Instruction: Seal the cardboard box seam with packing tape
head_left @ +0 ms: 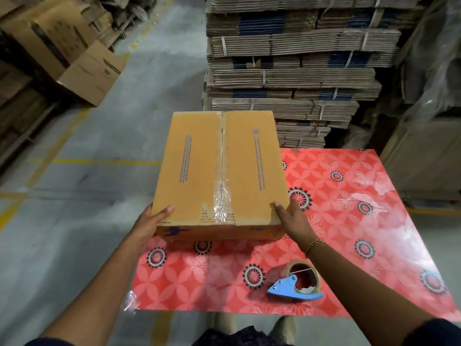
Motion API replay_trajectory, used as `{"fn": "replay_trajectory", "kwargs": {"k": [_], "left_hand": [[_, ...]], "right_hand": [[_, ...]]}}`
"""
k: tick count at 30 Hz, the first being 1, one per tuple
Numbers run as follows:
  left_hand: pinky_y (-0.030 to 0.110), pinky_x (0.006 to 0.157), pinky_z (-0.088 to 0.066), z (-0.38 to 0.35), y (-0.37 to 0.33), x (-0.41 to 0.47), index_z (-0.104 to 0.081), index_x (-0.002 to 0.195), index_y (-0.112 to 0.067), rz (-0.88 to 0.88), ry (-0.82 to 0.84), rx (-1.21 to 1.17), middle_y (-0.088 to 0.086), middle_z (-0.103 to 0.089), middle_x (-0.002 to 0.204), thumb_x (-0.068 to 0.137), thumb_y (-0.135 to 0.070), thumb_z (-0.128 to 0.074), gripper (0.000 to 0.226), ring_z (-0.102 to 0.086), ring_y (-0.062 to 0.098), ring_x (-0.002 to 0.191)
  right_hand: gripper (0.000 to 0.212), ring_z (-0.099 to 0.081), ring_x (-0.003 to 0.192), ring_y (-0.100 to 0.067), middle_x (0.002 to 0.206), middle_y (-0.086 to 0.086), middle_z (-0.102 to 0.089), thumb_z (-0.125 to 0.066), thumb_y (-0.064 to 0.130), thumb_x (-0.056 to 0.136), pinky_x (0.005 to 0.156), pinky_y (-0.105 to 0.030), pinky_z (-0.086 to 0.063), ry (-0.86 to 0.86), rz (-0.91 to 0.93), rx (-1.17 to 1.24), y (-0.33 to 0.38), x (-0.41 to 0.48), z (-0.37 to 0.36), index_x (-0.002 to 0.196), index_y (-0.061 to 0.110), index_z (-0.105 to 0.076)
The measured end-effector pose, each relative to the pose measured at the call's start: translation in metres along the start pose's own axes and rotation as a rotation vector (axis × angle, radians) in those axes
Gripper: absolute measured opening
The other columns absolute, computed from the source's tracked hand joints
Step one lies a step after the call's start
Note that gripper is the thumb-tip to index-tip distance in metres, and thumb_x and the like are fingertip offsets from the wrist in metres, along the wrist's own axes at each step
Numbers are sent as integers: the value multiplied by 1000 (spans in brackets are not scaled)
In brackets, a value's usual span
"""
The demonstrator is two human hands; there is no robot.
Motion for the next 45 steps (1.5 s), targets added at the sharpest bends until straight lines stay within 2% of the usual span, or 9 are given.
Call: {"fn": "replay_trajectory", "kwargs": {"k": [6, 10, 14, 21, 28, 33, 36, 40, 45], "left_hand": [[41, 99, -51, 5, 8, 8, -62, 127, -16, -34, -65, 202, 9, -71, 121, 74, -53, -79, 67, -67, 30, 113], [51, 103, -38, -14, 1, -15, -57, 131, -8, -392, -437, 706, 22, -58, 133, 81, -40, -76, 62, -48, 44, 125], [46, 92, -44, -69, -9, -55, -63, 121, -11, -712, -265, 682, 11, -61, 121, 85, -34, -67, 43, -53, 35, 113], [30, 69, -52, -159, 0, -82, -68, 106, -26, -568, 301, 480, -10, -65, 95, 87, -37, -67, 23, -61, 7, 80], [26, 77, -52, -188, -2, -96, -72, 87, -29, -488, 362, 466, -14, -73, 88, 87, -40, -64, 13, -67, 4, 85], [20, 53, -48, -216, -19, -95, -71, 92, -18, 20, 407, 94, 4, -70, 79, 93, -35, -62, 20, -65, 12, 61], [34, 71, -53, -244, -49, -116, -70, 119, -13, 366, 768, -192, 15, -74, 108, 98, -55, -40, 56, -73, 26, 84], [48, 91, -53, -263, -113, -142, -47, 146, -5, 336, 1170, -495, 22, -60, 137, 93, -70, -31, 86, -68, 36, 109], [37, 68, -61, -271, -170, -167, -59, 134, 2, 181, 1013, -592, 20, -71, 113, 95, -54, -41, 71, -73, 29, 81]], "right_hand": [[63, -61, 116, -25, 131, 2, -60, -47, 67, 94, 101, -50, -49, 42, -36, -9, -11, -4, 17, 140, 25, -50], [44, -66, 98, -28, 109, -4, -71, -54, 62, 92, 88, -47, -54, -112, -123, -145, -56, -35, 62, 109, 23, -65], [54, -62, 84, -30, 94, -11, -67, -68, 55, 79, 74, -36, -48, 21, -339, -408, -121, -62, 81, 113, 13, -63], [37, -70, 48, -25, 62, -10, -73, -59, 42, 87, 46, -34, -59, 66, -436, -448, -162, -83, 48, 80, 6, -64], [52, -66, 56, -33, 57, -15, -65, -50, 56, 80, 58, -49, -53, -42, -103, -419, -129, -74, 75, 67, 6, -57], [29, -64, 60, -31, 67, -19, -66, -56, 38, 80, 60, -57, -54, -83, 234, -207, -19, -53, 134, 77, 11, -63], [20, -61, 69, -19, 79, -27, -70, -60, 22, 85, 65, -55, -58, -81, 408, -14, 64, -46, 156, 90, 6, -71], [17, -64, 85, -22, 93, -12, -75, -62, 10, 94, 71, -37, -56, 55, 558, 225, 141, -43, 166, 107, 4, -72], [27, -69, 82, -4, 88, 10, -78, -62, -4, 92, 69, -20, -54, 180, 655, 198, 191, -51, 166, 102, 20, -70]]}}
Point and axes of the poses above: each hand's wrist, its own x-axis towards the middle knuckle, its own z-axis out of the back of the hand, y = z × x, the point moved 3 cm from there along x, towards the middle knuckle
